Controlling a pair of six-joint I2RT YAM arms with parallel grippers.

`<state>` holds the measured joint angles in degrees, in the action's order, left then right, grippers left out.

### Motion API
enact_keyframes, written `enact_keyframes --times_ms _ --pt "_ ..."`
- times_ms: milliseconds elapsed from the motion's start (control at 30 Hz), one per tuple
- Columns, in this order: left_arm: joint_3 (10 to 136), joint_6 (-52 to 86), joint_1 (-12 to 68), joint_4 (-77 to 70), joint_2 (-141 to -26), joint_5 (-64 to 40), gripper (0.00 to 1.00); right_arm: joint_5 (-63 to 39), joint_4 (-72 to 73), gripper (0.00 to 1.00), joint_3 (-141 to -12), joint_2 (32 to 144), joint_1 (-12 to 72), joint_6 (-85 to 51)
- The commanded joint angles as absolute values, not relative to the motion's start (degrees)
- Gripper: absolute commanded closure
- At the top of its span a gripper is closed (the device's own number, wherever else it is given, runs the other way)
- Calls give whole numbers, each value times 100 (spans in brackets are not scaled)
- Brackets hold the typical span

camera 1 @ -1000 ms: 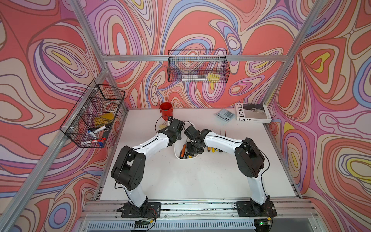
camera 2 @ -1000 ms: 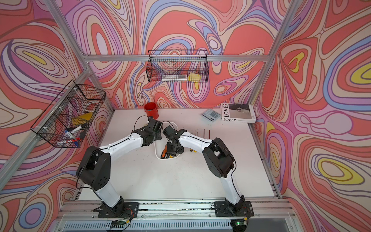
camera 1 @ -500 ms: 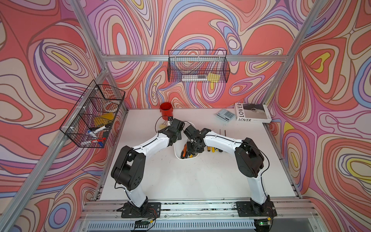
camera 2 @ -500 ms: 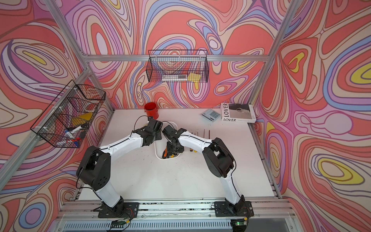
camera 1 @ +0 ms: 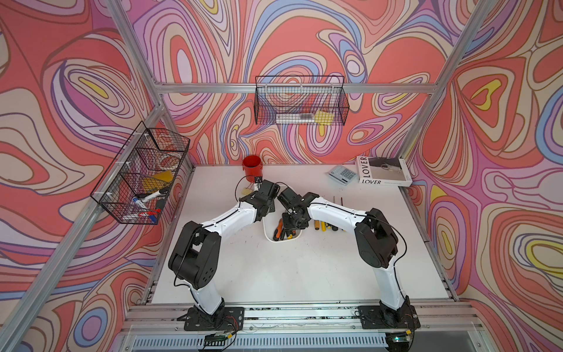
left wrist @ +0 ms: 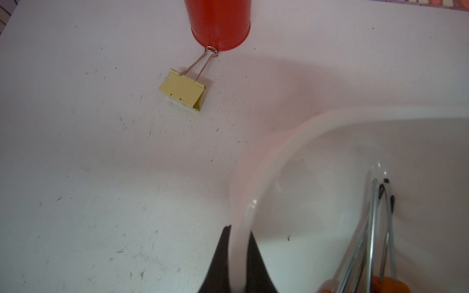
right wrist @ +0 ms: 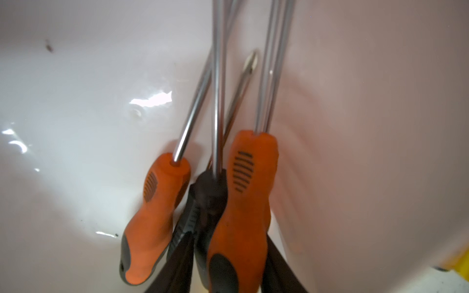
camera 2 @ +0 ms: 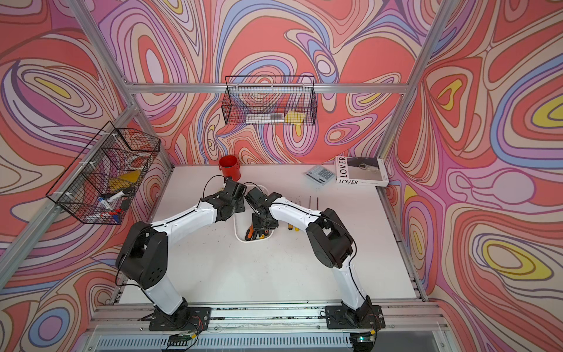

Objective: Take out the screwdriver from the storage box
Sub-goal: Pick up the screwdriver from the storage box.

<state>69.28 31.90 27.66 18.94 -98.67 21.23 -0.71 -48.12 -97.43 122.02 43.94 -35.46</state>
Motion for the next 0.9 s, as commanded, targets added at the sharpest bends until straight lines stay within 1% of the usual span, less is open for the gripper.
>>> enact_keyframes --times_ms 0,100,200,267,300,500,567,667,733,800,867 --pt "6895 3194 2777 1946 -9738 2162 100 -31 -4730 56 -9781 12414 4402 -3536" --pt "6882 3176 2776 1947 -9729 2171 100 148 -4804 55 -9842 12462 4385 -3556" --pt "6864 3174 2777 1947 -9721 2180 100 452 -4834 48 -9833 12425 4345 -3576" --pt "6855 3175 2774 1949 -9722 2172 100 582 -4793 48 -9797 12369 4304 -3591" --pt "6860 3187 2776 1960 -9722 2171 100 621 -4730 50 -9743 12308 4286 -3589" --pt "6838 3192 2772 1946 -9694 2175 100 624 -4570 76 -9569 12131 4165 -3581" --pt "6847 3190 2772 1952 -9703 2184 100 606 -4506 81 -9515 12088 4144 -3572" --pt "6855 3190 2777 1959 -9746 2184 100 573 -4460 85 -9475 12033 4126 -3572" --pt "6864 3193 2770 1954 -9771 2172 100 571 -4426 92 -9455 11977 4118 -3552" --pt "6890 3197 2775 1953 -9797 2162 100 577 -4371 100 -9423 11869 4121 -3529" --pt "6895 3204 2777 1953 -9808 2162 100 612 -4328 100 -9382 11749 4118 -3485"
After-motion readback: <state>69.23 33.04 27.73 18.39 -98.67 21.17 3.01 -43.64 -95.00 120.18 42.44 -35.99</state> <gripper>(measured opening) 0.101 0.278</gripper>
